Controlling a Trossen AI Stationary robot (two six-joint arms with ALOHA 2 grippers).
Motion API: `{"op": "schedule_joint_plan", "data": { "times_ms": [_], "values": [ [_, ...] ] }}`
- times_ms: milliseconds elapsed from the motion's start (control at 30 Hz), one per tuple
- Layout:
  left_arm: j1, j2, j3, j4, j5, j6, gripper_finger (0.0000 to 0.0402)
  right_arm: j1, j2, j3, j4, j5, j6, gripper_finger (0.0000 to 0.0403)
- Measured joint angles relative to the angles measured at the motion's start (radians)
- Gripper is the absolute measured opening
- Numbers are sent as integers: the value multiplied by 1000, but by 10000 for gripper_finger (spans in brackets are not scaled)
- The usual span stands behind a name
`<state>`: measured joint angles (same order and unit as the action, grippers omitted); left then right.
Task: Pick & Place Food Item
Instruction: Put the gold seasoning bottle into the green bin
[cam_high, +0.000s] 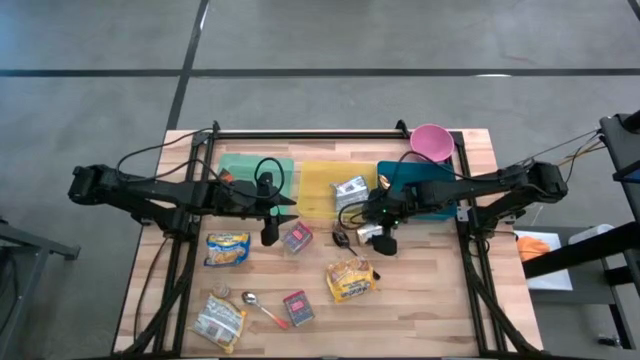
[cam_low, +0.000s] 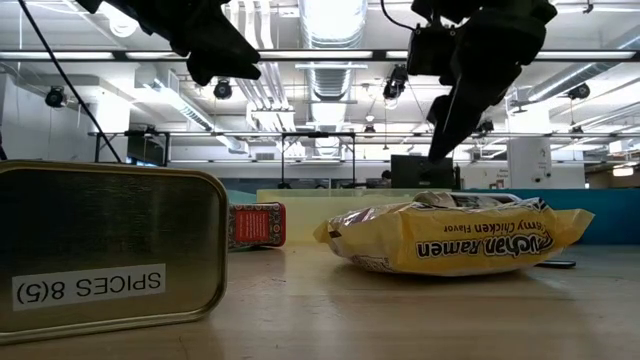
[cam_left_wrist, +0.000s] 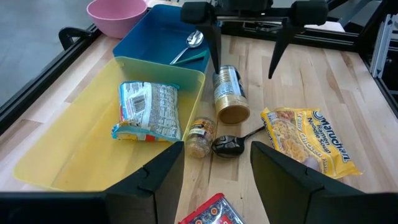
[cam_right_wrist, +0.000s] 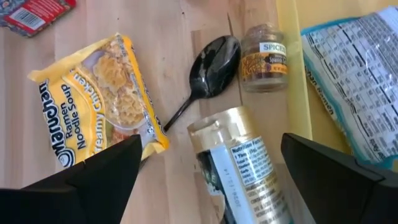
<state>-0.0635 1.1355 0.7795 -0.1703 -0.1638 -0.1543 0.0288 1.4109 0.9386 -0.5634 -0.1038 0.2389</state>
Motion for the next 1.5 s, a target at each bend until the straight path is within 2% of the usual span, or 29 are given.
{"op": "schedule_joint_plan", "data": {
  "times_ms": [167,333,500,767,967,1100,1233,1500],
  "values": [
    [0,0,0,0,0,-2,193,25,0,0,-43,12,11,377],
    [0,0,0,0,0,-2,193,91,0,0,-91,134,-115,377],
    [0,0,0,0,0,-2,193,146,0,0,-87,239,-153,377],
    [0,0,0,0,0,-2,193,169,0,-8,-85,244,-103,377],
    [0,0,0,-4,0,-2,193,170,0,-69,-84,247,-127,377],
    [0,0,0,-6,0,-2,193,169,0,-115,-51,297,-162,377],
    [0,0,0,-6,0,-2,193,170,0,-149,36,292,-221,377],
    [0,0,0,-7,0,-2,194,169,0,-192,57,287,-251,377]
  ]
}}
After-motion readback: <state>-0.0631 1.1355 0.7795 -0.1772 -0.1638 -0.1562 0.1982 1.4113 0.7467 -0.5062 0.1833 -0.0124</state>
